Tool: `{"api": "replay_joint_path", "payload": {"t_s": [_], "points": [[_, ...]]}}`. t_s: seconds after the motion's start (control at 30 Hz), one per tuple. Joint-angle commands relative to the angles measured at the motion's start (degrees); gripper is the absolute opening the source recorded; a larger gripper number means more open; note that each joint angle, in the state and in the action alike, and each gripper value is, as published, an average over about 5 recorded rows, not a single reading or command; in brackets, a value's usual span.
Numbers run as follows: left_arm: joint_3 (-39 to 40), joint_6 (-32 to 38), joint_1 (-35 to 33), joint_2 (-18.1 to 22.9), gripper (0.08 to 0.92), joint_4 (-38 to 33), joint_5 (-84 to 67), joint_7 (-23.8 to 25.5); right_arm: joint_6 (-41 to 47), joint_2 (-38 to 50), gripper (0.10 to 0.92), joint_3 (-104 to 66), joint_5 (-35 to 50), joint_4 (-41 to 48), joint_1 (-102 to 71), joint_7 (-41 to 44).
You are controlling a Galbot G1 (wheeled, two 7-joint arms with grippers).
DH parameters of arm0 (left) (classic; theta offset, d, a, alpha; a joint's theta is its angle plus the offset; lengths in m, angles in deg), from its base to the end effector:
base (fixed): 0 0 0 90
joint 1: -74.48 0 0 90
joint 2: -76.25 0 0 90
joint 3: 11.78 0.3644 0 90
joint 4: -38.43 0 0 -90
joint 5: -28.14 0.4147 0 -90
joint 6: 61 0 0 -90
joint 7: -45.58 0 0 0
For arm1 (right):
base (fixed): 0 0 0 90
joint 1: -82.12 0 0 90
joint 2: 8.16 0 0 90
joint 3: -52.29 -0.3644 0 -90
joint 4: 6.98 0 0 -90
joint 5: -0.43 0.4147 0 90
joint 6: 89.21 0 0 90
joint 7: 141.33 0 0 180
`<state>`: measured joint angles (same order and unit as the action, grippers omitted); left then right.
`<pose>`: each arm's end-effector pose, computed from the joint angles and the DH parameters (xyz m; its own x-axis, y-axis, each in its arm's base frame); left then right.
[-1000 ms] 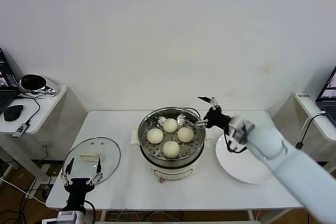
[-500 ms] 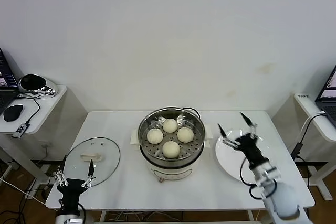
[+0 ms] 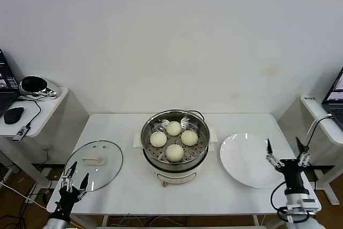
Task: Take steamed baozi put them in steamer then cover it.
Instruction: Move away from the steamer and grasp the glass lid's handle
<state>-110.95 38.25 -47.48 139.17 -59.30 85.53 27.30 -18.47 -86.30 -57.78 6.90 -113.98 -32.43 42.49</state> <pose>0.2145 0.1988 -0.4226 -0.9980 0.0529 0.0332 0.0384 0.0993 0.9943 0.2516 -0.1832 -0.3458 -0.9584 0.1206 -0.2588 0.1817 0.9567 -0.2272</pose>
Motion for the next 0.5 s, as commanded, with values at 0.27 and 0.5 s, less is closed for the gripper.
{"api": "replay_joint_path", "payload": {"t_s": [0.27, 0.5], "points": [[3.99, -0.18, 14.76, -5.5, 0.823, 15.34, 13.93, 0.64, -1.25, -3.37, 0.823, -4.8, 1.16, 0.89, -3.16, -2.35], [6.72, 0.01, 19.62, -5.48, 0.823, 18.47, 14.54, 1.12, -0.85, -3.71, 0.823, -4.44, 2.2, 0.32, -3.38, -2.21]]}}
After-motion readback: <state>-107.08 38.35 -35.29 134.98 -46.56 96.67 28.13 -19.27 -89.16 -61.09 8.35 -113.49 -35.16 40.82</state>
